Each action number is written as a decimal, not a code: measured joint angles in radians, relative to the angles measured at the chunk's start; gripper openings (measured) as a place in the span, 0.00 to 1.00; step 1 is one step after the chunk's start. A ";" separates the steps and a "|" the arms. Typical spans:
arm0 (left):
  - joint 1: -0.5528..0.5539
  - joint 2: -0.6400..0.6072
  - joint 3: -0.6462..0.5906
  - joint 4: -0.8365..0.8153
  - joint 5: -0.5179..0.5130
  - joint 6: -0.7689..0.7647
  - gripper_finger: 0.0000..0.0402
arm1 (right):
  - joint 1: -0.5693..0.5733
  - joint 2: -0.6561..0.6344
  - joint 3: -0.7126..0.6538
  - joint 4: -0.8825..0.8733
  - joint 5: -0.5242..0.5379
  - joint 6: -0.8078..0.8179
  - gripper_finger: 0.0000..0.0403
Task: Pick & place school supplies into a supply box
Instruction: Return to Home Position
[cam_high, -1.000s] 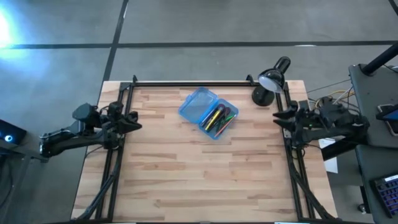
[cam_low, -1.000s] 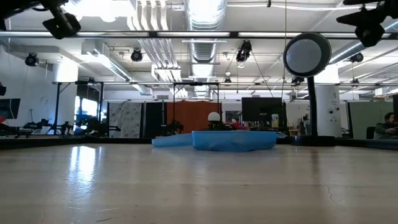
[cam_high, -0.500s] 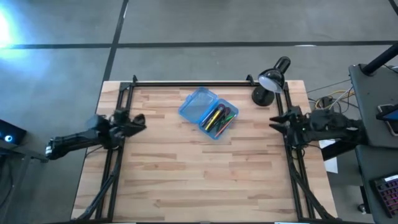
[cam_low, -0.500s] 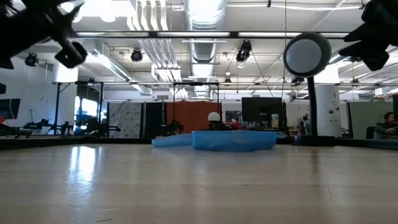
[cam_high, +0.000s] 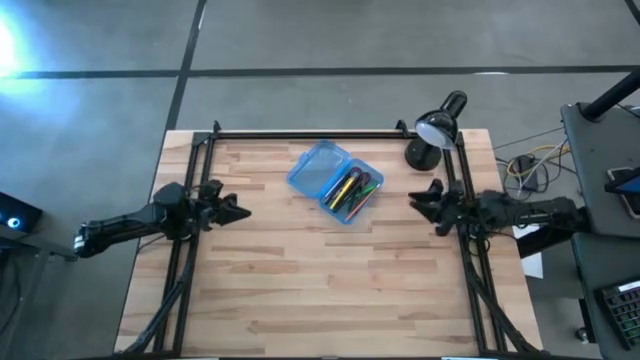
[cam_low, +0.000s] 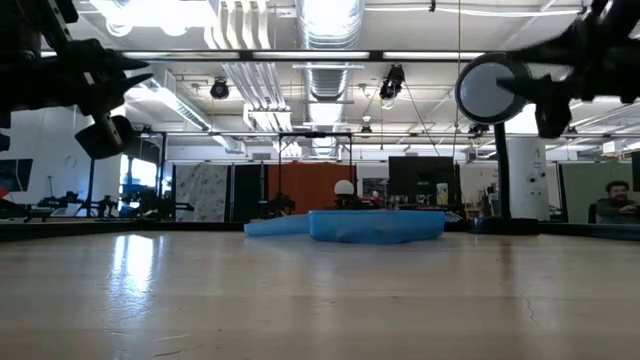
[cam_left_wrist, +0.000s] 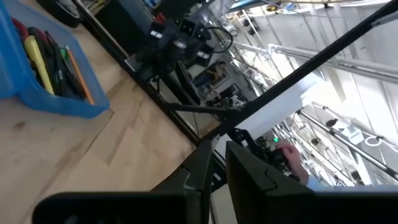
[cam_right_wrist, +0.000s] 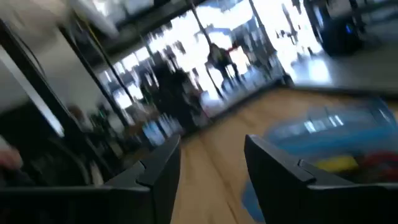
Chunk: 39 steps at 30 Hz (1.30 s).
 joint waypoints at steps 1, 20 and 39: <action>0.000 0.002 0.000 -0.001 0.000 0.000 0.07 | 0.001 -0.003 0.000 -0.065 -0.002 0.000 0.42; 0.000 0.036 -0.001 -0.003 -0.007 0.000 0.07 | 0.001 0.052 0.002 -0.118 -0.010 -0.004 0.42; 0.000 0.037 -0.002 -0.004 -0.007 0.000 0.07 | 0.001 0.052 0.002 -0.118 -0.011 -0.004 0.42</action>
